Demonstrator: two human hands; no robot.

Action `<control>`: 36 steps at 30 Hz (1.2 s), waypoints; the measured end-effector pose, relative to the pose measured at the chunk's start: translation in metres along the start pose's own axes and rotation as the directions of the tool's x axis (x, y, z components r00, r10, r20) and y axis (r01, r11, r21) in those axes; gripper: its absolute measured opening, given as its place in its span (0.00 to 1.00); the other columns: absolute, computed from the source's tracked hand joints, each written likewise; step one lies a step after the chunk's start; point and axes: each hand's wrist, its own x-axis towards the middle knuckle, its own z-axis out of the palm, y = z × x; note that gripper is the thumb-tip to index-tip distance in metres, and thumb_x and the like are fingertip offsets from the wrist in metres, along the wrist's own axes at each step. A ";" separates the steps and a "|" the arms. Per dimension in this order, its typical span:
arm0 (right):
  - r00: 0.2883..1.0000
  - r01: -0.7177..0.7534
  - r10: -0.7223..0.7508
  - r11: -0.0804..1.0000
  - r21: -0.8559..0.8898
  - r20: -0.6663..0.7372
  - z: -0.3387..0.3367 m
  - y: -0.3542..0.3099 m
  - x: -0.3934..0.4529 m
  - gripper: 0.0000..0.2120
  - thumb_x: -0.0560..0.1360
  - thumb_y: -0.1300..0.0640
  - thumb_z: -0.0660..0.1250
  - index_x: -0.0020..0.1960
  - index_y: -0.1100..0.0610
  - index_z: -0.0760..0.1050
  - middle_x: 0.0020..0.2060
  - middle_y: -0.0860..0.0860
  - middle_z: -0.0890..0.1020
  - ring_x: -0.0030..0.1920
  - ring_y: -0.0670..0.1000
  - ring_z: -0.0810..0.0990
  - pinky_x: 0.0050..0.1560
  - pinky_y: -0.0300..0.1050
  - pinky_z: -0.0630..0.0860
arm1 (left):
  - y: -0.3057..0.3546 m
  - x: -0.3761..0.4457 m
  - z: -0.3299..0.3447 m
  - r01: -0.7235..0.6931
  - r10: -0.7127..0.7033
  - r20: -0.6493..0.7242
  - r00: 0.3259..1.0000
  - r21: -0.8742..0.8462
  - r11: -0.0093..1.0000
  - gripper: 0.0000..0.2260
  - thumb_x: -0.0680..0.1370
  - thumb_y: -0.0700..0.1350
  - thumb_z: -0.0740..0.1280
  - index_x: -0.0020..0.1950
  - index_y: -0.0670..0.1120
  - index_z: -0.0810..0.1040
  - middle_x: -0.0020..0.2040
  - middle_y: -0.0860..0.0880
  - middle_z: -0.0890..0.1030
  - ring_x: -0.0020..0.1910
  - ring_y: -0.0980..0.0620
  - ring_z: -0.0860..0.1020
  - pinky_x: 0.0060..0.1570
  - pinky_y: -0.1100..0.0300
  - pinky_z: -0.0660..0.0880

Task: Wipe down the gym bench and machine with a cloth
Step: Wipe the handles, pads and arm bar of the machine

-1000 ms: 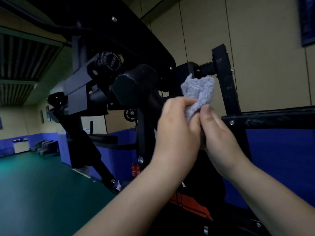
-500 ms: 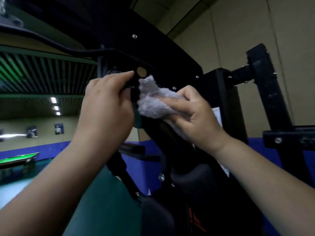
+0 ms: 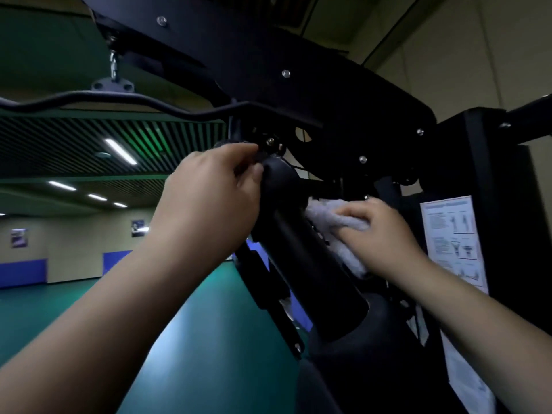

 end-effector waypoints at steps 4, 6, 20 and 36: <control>0.999 0.014 -0.032 0.848 0.530 0.026 -0.011 -0.034 0.024 0.12 0.79 0.56 0.63 0.61 0.49 0.77 0.53 0.45 0.82 0.56 0.42 0.80 0.54 0.33 0.76 | -0.005 -0.003 0.008 0.009 -0.017 0.051 0.999 0.166 0.986 0.19 0.76 0.54 0.63 0.66 0.53 0.75 0.59 0.50 0.80 0.61 0.45 0.75 0.58 0.53 0.71; 0.981 0.115 -0.183 0.820 0.560 0.067 -0.007 -0.054 0.037 0.13 0.81 0.57 0.60 0.63 0.51 0.74 0.55 0.43 0.80 0.55 0.37 0.78 0.56 0.29 0.73 | -0.009 -0.008 0.011 -0.023 0.004 0.083 0.997 0.222 0.975 0.23 0.74 0.58 0.60 0.67 0.52 0.74 0.59 0.50 0.79 0.60 0.44 0.73 0.58 0.54 0.68; 0.955 0.297 -0.277 0.899 0.320 -0.108 0.012 -0.071 0.032 0.13 0.76 0.57 0.68 0.56 0.43 0.78 0.48 0.50 0.77 0.48 0.42 0.78 0.52 0.33 0.74 | -0.030 -0.013 0.004 -0.120 0.097 0.141 0.985 0.168 0.978 0.25 0.74 0.55 0.57 0.70 0.51 0.71 0.63 0.53 0.77 0.63 0.52 0.69 0.54 0.71 0.56; 0.722 -0.146 0.261 0.963 -0.228 0.641 -0.045 -0.014 -0.012 0.16 0.79 0.49 0.59 0.42 0.61 0.74 0.31 0.53 0.73 0.32 0.51 0.70 0.40 0.49 0.69 | -0.005 -0.030 0.040 -0.301 0.295 0.061 0.954 0.240 0.923 0.26 0.76 0.52 0.59 0.73 0.45 0.66 0.73 0.48 0.67 0.70 0.45 0.65 0.70 0.49 0.57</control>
